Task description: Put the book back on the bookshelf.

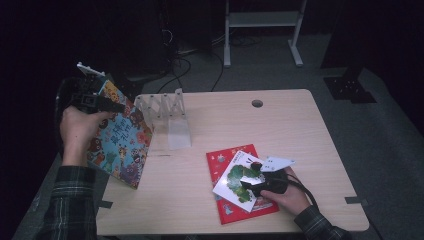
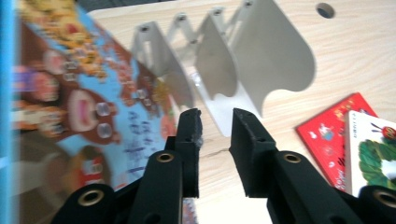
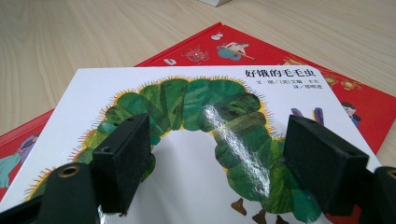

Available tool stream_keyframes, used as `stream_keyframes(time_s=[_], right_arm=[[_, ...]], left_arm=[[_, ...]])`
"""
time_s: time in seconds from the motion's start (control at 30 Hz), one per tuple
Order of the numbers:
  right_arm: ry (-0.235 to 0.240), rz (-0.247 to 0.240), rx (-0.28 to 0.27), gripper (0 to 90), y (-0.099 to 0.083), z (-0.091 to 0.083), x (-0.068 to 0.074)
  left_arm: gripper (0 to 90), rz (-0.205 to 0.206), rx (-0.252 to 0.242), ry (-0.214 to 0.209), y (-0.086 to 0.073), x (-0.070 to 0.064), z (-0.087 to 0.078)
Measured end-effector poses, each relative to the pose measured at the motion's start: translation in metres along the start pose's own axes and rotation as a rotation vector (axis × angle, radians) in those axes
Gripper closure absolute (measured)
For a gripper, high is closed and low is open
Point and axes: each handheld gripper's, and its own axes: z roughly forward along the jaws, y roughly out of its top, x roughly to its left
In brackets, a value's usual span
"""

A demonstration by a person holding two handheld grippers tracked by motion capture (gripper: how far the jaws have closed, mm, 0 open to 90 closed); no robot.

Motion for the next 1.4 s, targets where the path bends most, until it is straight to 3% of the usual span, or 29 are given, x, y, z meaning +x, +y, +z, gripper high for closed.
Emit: stream_keyframes(time_s=[0.57,0.97,1.1,1.4], right_arm=[[0.000,0.000,0.001,22.2,0.000,0.000,0.000],[0.004,-0.004,0.002,22.2,0.000,0.000,0.000],[0.004,-0.004,0.000,22.2,0.000,0.000,-0.001],[0.004,-0.004,-0.001,22.2,0.000,0.000,-0.001]], left_arm=[[43.7,0.103,0.015,-0.073,-0.020,-0.047,0.044],[27.9,0.142,-0.002,-0.136,-0.038,-0.078,0.073],[25.1,0.141,-0.013,-0.155,-0.048,-0.090,0.084],[23.8,0.178,-0.006,-0.182,-0.066,-0.113,0.108]])
